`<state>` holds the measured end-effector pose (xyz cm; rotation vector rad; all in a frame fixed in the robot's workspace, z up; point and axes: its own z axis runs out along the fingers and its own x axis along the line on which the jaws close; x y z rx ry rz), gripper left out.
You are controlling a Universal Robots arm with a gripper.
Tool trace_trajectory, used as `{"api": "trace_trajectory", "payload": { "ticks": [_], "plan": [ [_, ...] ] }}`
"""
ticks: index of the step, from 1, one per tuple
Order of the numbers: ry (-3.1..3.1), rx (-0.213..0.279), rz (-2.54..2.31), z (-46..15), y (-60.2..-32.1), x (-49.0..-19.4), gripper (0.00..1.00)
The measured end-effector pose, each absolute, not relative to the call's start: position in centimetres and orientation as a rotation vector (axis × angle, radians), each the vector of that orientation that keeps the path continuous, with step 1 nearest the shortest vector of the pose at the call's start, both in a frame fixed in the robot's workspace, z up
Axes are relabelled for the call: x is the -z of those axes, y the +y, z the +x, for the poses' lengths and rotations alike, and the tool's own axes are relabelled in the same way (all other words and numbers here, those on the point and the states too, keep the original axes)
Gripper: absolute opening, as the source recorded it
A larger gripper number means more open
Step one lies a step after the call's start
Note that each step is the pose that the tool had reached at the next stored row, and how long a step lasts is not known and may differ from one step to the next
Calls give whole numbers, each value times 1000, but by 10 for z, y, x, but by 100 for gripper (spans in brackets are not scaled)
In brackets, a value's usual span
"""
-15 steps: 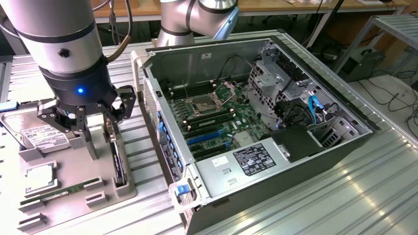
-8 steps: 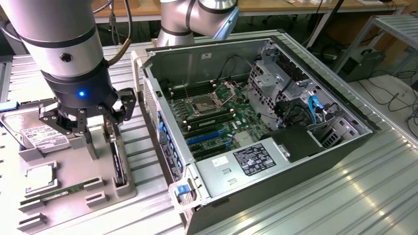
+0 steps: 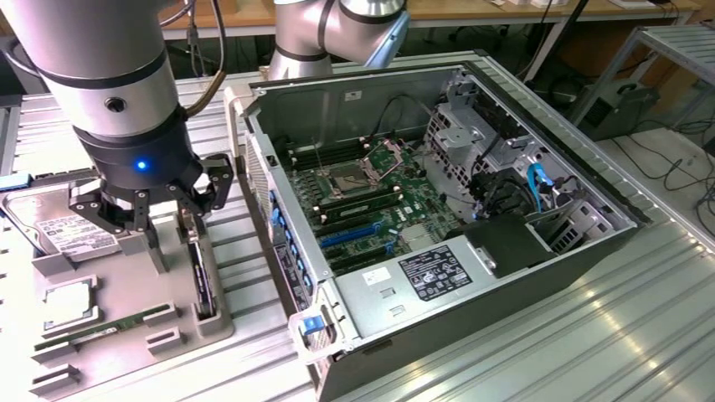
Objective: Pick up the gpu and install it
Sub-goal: 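Pick up the gpu and move the gpu toward the slot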
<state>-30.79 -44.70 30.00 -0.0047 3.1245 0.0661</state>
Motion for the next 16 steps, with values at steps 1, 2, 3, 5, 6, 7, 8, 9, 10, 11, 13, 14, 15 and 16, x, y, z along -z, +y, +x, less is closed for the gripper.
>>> {"api": "trace_trajectory", "payload": {
  "ticks": [1,2,3,5,6,7,8,9,10,11,13,14,15,16],
  "plan": [
    [3125,-66,-5,-308,-447,-300,54],
    [3124,-66,-5,-308,-447,-299,54],
    [3124,-66,-5,-308,-448,-299,54],
    [3124,-66,-5,-308,-448,-298,54],
    [3124,-66,-5,-307,-449,-298,54],
    [3124,-66,-5,-307,-449,-298,54],
    [3124,-66,-5,-307,-449,-297,54],
    [3124,-66,-5,-307,-450,-297,54],
    [3124,-66,-5,-307,-450,-297,54],
    [3125,-66,-5,-306,-450,-296,54],
    [3126,-66,-5,-305,-452,-296,54],
    [3127,-67,-5,-305,-452,-295,54],
    [3127,-67,-5,-305,-453,-295,54],
    [3127,-67,-5,-304,-457,-294,54]
  ]
}}
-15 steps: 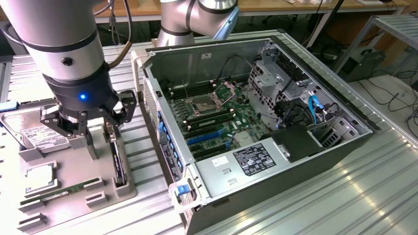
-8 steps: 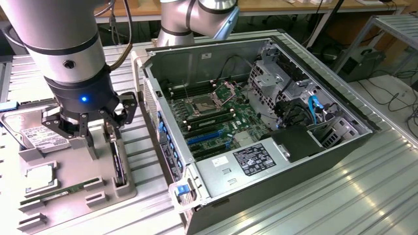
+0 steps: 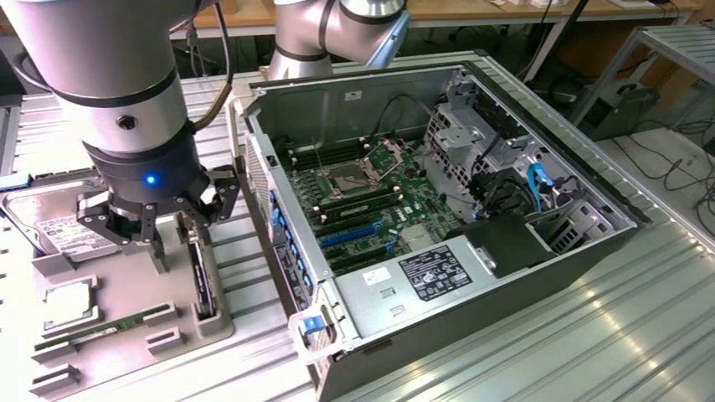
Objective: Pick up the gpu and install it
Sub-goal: 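Pick up the gpu and move the gpu toward the slot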
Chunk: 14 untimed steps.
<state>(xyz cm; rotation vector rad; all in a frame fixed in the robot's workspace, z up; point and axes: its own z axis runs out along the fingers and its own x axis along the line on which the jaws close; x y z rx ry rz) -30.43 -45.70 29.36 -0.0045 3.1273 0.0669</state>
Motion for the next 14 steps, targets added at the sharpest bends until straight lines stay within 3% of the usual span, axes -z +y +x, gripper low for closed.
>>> {"api": "trace_trajectory", "payload": {
  "ticks": [14],
  "plan": [
    [3128,-68,-4,-303,-467,-283,54]
  ]
}}
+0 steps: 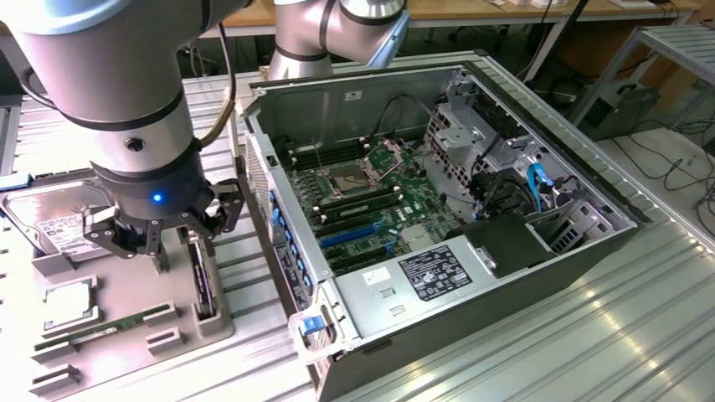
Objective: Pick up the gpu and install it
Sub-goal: 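Pick up the gpu and move the gpu toward the slot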
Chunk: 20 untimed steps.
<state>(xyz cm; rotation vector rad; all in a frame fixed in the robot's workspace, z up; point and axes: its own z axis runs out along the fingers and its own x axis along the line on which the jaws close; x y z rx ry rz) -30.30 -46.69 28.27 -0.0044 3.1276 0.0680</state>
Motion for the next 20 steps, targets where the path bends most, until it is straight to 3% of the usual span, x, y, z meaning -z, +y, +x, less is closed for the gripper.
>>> {"api": "trace_trajectory", "payload": {
  "ticks": [20],
  "plan": [
    [3128,-63,-4,-295,-464,-261,54]
  ]
}}
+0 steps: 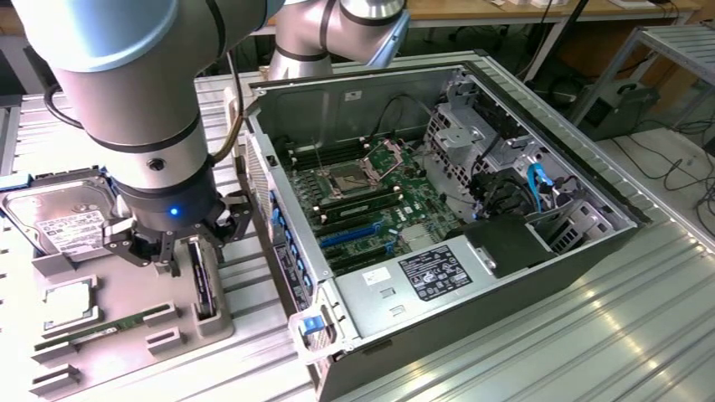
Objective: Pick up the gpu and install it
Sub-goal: 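Pick up the gpu and move the gpu toward the slot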
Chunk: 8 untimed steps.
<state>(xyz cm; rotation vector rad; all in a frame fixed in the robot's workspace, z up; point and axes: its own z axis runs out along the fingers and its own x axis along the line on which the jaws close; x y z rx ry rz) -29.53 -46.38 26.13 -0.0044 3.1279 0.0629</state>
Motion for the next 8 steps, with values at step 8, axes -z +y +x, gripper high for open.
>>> {"api": "trace_trajectory", "payload": {
  "ticks": [8],
  "plan": [
    [3131,-59,-1,-295,-458,-247,54]
  ]
}}
